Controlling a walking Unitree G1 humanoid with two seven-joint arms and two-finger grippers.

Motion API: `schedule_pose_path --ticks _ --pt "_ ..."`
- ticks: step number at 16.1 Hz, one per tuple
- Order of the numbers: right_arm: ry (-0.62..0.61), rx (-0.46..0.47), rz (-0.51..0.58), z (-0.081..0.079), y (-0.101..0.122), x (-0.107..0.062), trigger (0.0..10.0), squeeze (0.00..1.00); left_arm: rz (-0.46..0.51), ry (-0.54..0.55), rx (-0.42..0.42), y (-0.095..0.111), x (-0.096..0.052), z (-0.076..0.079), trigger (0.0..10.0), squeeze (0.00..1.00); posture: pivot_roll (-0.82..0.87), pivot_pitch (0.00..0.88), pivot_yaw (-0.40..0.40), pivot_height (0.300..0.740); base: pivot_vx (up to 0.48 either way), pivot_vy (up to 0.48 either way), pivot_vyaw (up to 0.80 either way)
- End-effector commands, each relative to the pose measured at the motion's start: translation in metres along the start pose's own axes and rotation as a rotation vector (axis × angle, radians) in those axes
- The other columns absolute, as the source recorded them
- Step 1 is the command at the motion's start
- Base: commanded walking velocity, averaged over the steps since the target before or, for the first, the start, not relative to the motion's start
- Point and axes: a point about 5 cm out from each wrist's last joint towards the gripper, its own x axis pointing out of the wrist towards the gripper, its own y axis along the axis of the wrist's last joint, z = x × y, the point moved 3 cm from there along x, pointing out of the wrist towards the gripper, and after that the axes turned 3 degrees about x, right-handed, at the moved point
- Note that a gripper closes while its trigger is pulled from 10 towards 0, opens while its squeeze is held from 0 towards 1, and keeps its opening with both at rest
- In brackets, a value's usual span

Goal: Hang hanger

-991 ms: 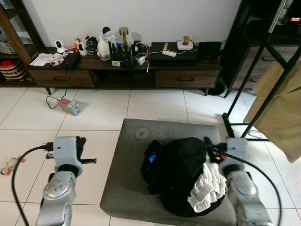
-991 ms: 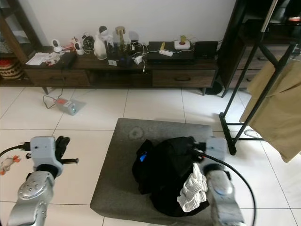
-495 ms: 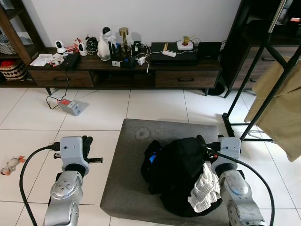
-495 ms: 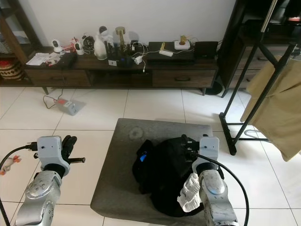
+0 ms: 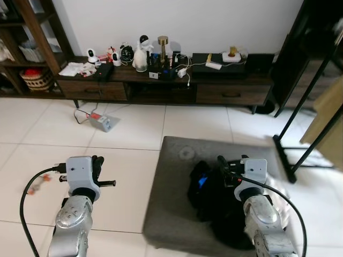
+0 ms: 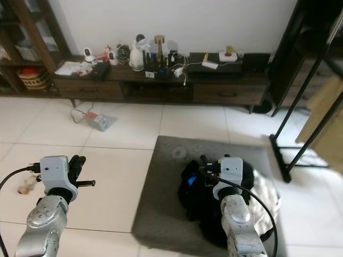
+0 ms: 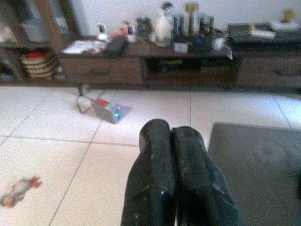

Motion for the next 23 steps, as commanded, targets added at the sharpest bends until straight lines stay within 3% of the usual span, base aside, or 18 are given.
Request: schedule_pose_path --ticks 1,9,18,23 --pt "-0.011 0.000 -0.002 0.002 0.000 -0.001 10.0 0.00 0.003 -0.012 0.016 0.002 -0.001 0.001 10.0 0.00 0.08 0.151 -0.004 0.740 0.000 0.000 0.00" --pt "-0.043 -0.008 -0.011 0.011 -0.003 0.000 10.0 0.00 -0.006 -0.068 -0.007 0.000 -0.005 0.015 10.0 0.00 0.08 0.153 -0.007 0.740 0.000 0.000 0.00" --pt "-0.058 -0.008 -0.022 0.015 -0.006 0.000 10.0 0.00 -0.016 -0.070 -0.004 -0.001 -0.007 0.016 10.0 0.00 0.08 0.155 -0.011 0.740 0.268 0.000 0.00" --pt "-0.061 -0.016 -0.039 0.017 -0.014 -0.004 10.0 0.00 -0.019 -0.071 -0.003 -0.003 -0.010 0.015 10.0 0.00 0.08 0.159 -0.011 0.740 0.000 0.000 0.00"
